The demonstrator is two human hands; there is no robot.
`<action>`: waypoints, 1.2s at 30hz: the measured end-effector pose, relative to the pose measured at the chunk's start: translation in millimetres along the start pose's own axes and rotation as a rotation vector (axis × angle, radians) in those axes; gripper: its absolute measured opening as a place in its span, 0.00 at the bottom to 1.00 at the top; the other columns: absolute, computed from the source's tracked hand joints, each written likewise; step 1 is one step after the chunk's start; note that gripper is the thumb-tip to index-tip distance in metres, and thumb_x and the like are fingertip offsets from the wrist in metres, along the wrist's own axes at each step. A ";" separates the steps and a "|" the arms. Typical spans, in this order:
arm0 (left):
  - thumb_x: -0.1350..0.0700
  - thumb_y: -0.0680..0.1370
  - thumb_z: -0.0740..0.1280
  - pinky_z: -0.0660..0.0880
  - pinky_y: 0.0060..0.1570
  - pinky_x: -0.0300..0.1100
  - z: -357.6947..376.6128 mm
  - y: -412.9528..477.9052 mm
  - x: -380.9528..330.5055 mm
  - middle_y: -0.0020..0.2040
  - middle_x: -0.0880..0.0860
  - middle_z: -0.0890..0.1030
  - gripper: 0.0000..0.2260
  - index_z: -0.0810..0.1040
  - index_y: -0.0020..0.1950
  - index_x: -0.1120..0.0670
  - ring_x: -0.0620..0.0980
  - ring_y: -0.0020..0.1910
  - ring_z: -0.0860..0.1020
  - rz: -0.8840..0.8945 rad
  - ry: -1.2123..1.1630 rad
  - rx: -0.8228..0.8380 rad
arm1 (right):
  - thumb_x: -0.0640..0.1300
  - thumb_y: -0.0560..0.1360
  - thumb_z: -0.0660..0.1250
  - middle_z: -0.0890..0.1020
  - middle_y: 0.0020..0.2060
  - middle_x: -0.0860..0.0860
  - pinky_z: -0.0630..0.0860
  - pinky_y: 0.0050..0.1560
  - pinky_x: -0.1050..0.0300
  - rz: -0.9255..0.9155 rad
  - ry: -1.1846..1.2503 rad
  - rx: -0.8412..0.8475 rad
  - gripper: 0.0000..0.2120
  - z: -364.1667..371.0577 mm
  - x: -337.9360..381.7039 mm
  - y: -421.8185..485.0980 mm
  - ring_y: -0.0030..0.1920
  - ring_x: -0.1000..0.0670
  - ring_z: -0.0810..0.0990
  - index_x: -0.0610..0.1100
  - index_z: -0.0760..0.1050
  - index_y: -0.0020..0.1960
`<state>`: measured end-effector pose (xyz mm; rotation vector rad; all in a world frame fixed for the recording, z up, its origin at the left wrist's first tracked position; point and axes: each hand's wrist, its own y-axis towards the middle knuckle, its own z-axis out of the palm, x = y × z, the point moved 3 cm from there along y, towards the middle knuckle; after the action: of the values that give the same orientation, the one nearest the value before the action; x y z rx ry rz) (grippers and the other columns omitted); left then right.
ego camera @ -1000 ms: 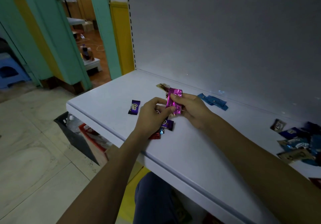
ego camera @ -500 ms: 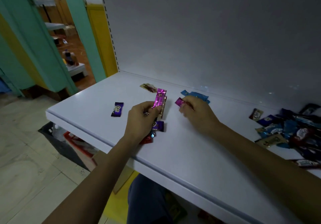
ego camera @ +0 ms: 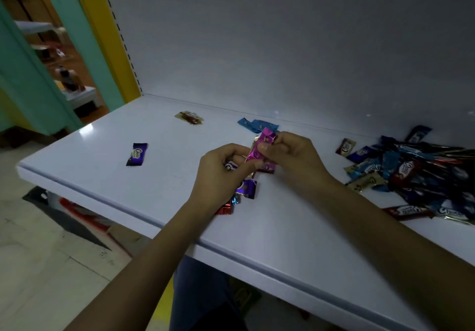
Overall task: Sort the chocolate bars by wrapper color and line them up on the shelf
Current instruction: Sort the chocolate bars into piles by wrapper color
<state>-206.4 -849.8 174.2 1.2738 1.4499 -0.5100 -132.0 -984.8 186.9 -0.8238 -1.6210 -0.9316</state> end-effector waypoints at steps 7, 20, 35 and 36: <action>0.58 0.77 0.69 0.74 0.31 0.31 -9.2 -7.2 4.1 0.36 0.49 0.80 0.04 0.81 0.51 0.55 0.39 0.32 0.79 -0.108 -0.177 -0.157 | 0.39 0.77 0.66 0.83 0.46 0.55 0.76 0.49 0.70 -0.367 -0.297 -0.340 0.09 -35.0 6.8 -3.6 0.44 0.64 0.80 0.41 0.80 0.56; 0.61 0.80 0.63 0.74 0.39 0.31 -12.1 -5.2 7.7 0.44 0.48 0.83 0.09 0.81 0.57 0.55 0.40 0.41 0.81 -0.039 -0.109 -0.217 | 0.51 0.81 0.59 0.83 0.38 0.52 0.74 0.43 0.60 -0.244 -0.443 0.025 0.16 3.5 -15.3 -4.9 0.40 0.55 0.80 0.43 0.82 0.47; 0.56 0.81 0.64 0.77 0.39 0.31 -102.7 27.0 50.8 0.39 0.47 0.82 0.09 0.78 0.59 0.53 0.38 0.38 0.80 -0.222 0.065 -0.447 | 0.39 0.73 0.69 0.85 0.41 0.47 0.75 0.37 0.63 -0.094 -0.349 -0.112 0.05 98.9 7.4 122.4 0.36 0.54 0.80 0.40 0.83 0.47; 0.56 0.81 0.64 0.77 0.39 0.30 -103.9 28.5 54.6 0.40 0.49 0.82 0.08 0.78 0.58 0.53 0.38 0.38 0.80 -0.235 0.037 -0.464 | 0.39 0.74 0.68 0.85 0.43 0.47 0.76 0.39 0.61 -0.116 -0.429 -0.134 0.07 104.6 4.6 137.6 0.38 0.52 0.80 0.40 0.84 0.49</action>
<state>-217.0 -729.6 168.0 0.7541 1.6421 -0.2784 -59.0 -828.5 198.5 -1.0866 -2.0073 -1.0002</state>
